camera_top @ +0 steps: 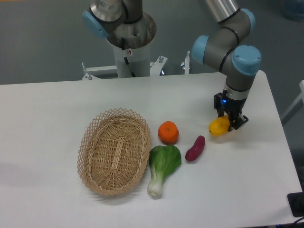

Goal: Place the mango on the table
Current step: 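Lower the held yellow mango onto the table beside the sweet potato, then open the gripper and lift it away from the mango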

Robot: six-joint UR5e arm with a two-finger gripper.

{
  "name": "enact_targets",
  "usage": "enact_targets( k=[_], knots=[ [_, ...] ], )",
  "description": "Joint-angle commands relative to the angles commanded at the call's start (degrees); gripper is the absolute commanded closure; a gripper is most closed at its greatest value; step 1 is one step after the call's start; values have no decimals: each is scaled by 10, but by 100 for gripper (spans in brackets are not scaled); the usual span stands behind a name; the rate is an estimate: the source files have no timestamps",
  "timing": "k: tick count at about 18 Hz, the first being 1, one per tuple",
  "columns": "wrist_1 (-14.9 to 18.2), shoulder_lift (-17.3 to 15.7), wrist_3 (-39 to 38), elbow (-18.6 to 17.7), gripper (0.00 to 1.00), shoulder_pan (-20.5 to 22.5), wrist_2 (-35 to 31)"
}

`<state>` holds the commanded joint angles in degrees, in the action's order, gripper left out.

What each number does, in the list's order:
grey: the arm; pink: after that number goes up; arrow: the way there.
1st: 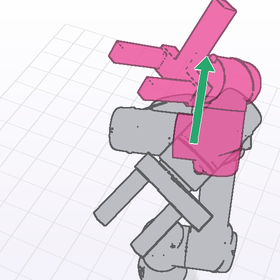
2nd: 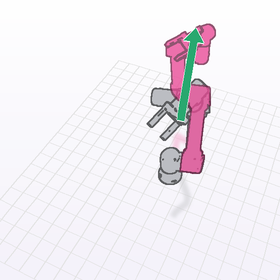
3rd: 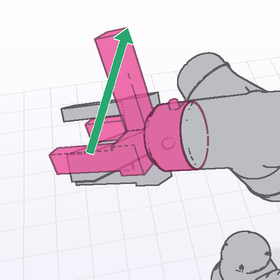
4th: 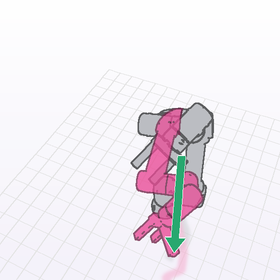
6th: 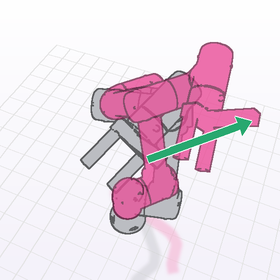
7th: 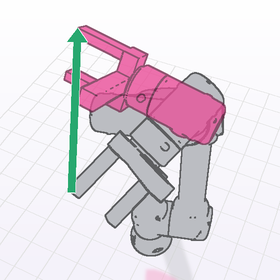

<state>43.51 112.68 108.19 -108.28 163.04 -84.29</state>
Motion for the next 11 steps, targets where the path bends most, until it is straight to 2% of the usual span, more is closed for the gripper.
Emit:
enact_targets(
  k=[2,3,4,5,6,7,11],
  knots=[
    [0,0,-1,0,42,0,0],
    [0,0,-1,0,36,0,0],
    [-1,0,-2,0,25,0,0],
    [-1,-1,-2,2,20,0,0],
    [-2,-1,-3,3,8,0,0],
    [-1,-1,-5,3,0,0,0],
    [-1,-7,-9,5,0,0,1]
  ],
)
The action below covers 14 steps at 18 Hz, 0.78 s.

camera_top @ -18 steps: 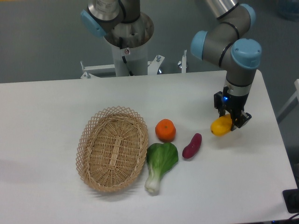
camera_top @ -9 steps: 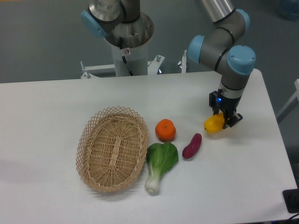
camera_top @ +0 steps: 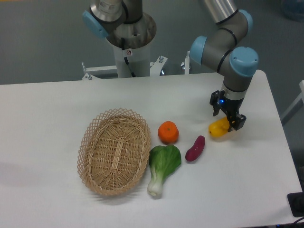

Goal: Place the mango on the table
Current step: 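Open the gripper and lift it away from the mango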

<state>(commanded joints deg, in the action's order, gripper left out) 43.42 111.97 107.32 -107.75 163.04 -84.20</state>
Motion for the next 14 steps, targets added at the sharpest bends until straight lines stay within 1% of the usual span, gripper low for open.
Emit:
enact_targets(
  k=[2,4,7,8,10,12,14],
  knots=[
    [1,-7,-2,7,0,0,0],
    [6,-12,-15,38,0,-3,-1],
    [15,-17,-25,65,0,-6,-1],
    [29,-24,-32,77,0,-6,1],
    [81,-31,-57,119,0,-7,3],
    [149,-30,-69,174,0,-9,3],
    [207,-28,-72,219,0,-11,3]
  ],
)
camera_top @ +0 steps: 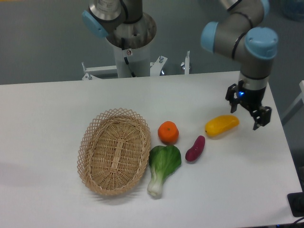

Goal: Place the mango on the table
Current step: 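Open the gripper and lift it away from the mango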

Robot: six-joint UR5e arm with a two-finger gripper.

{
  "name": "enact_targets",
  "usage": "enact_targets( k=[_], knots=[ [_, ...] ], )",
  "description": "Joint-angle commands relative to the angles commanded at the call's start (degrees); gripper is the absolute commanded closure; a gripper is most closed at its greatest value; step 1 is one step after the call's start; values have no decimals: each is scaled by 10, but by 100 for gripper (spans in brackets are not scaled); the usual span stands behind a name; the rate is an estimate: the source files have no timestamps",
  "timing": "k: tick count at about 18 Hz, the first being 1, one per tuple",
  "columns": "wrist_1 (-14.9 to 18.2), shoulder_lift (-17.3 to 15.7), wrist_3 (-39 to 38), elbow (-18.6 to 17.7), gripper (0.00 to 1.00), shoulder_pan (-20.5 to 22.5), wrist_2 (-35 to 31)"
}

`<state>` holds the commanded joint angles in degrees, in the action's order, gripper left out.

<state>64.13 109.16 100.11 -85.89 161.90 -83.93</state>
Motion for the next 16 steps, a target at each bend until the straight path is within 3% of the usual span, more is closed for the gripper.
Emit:
enact_targets(
  k=[3,6,16],
  knots=[
    [72,0,0,55,0,7,5],
    [99,0,2,80,0,22,11],
    [105,-5,10,71,0,46,43]
  ],
)
